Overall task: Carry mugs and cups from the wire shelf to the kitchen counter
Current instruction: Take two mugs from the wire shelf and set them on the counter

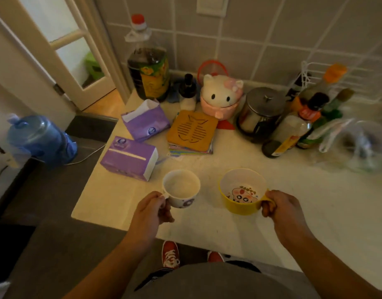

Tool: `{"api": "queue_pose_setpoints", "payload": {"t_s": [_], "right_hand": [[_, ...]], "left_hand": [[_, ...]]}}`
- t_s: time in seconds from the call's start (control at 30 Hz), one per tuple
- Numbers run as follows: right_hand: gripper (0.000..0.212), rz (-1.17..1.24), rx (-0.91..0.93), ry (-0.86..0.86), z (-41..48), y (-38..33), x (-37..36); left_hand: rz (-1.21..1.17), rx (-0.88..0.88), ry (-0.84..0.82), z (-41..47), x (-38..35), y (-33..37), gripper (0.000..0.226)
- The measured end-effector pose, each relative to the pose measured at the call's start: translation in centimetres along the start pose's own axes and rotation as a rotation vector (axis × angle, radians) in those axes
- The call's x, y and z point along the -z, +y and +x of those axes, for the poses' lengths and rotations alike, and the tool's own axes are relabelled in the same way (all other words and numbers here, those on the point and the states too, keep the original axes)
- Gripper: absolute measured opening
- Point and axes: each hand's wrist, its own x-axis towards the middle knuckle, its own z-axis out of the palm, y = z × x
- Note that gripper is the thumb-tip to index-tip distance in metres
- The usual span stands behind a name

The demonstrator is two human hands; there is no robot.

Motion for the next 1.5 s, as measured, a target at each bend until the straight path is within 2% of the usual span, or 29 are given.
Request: {"api": "queue_pose_setpoints", "payload": {"t_s": [0.27,0.47,0.73,1.0,1.23,1.5], "right_hand": [[0.037,0.101,-0.008,0.187,-2.3,1.5,0.0],[0.044,0.09,0.008,0.256,-3.0,1.8,0.4],[0.049,0.091,0.009,0.238,-2.8,0.9,1.1],[0.045,0.077,0.004,0.224,-2.3,0.4,2.1],[0.047,0.057,0.003,0.204,-2.1,0.4,2.6],[0.046,0.054,0.008,0.165,-1.8,1.0,2.8]], "left_hand": [[0.01,0.077,-0.148,5.3,-1.0,0.3,0.044],[0.003,0.114,-0.151,7.1,-2.1,-0.1,0.031],[0.032,0.142,-0.156,7.4,-3.6,0.0,0.025],[0.343,-0.025,-0.187,5.8,-4.0,-0.2,0.017],[0.431,-0.014,-0.16,5.8,-4.2,-0.9,0.014],[0.525,-0.046,-0.099,6.1,-4.5,-2.2,0.026]]}}
